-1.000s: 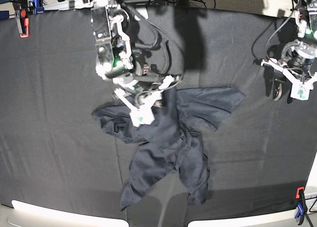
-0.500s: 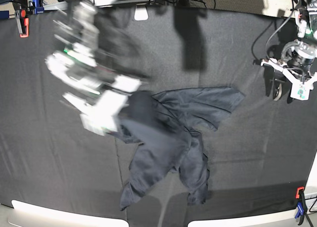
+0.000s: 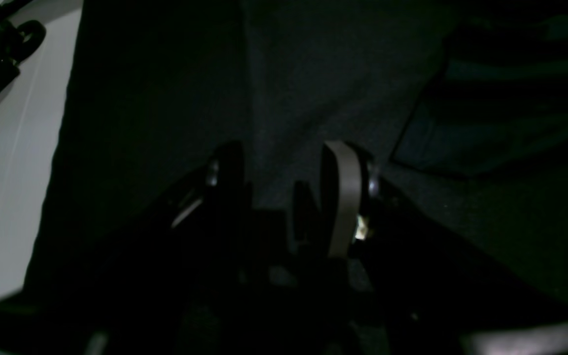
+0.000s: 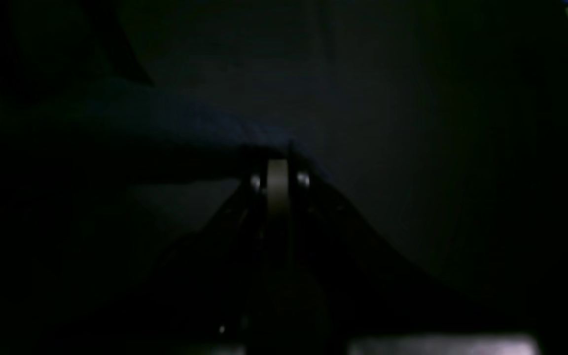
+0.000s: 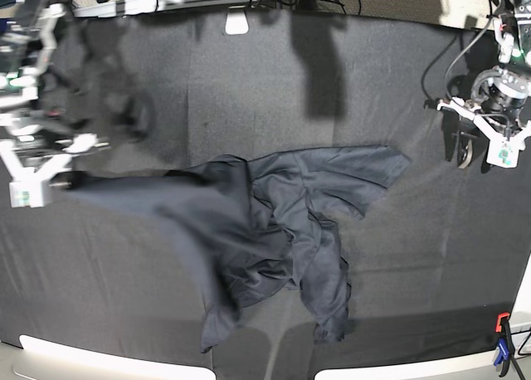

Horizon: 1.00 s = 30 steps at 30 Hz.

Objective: Layout the t-shirt on the table in an organized manner, then fold the t-shirt properly
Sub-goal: 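Drag the grasped shirt edge outward with the right gripper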

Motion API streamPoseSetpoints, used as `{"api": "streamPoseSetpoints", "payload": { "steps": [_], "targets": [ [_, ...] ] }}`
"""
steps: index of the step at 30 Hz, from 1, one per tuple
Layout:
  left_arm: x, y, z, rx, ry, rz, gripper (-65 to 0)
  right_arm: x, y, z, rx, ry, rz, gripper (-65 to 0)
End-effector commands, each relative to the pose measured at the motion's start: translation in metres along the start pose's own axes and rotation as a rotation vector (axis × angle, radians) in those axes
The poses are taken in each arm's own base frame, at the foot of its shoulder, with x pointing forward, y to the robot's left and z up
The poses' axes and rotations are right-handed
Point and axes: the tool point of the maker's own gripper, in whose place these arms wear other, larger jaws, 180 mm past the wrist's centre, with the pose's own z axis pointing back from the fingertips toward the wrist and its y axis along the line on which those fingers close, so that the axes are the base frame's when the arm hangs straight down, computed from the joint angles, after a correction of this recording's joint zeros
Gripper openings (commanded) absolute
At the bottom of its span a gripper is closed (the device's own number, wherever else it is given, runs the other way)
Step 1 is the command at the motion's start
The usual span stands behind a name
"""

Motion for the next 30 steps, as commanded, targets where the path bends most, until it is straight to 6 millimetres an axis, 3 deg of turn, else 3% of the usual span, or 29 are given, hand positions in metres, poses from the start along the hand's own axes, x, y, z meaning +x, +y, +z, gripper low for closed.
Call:
{"api": "streamPoseSetpoints", "payload": {
  "steps": [1, 7, 11, 19, 23, 27, 30],
  "targets": [
    [0.012, 0.005, 0.001, 0.012, -0.041, -0.007, -41.3, 0.018, -0.010, 0.005, -0.025, -0.059, 0.021, -65.0],
    [0.011, 0.005, 0.002, 0.012, -0.040, -0.006, -41.3, 0.012, -0.030, 0.004, -0.065, -0.027, 0.044, -65.0],
    [0.011, 0.005, 0.002, 0.012, -0.040, -0.006, -41.3, 0.003, -0.053, 0.003, -0.167, 0.030, 0.116, -65.0],
    [0.011, 0.005, 0.002, 0.011, -0.041, -0.006, -41.3, -0.028, -0.082, -0.001, -0.255, 0.145, 0.120, -65.0],
    [0.012, 0.005, 0.002, 0.008, -0.045, 0.002, -41.3, -0.028, -0.095, 0.004, -0.280, 0.144, 0.097, -65.0],
    [0.017, 0.001, 0.002, -0.016, -0.070, 0.066, -41.3, -0.023, -0.109, 0.011, -0.285, 0.129, 0.057, -48.1],
    [0.023, -0.011, 0.002, -0.085, -0.096, 0.083, -41.3, -0.019, -0.117, 0.017, -0.283, 0.101, 0.012, -41.7]
  ]
}}
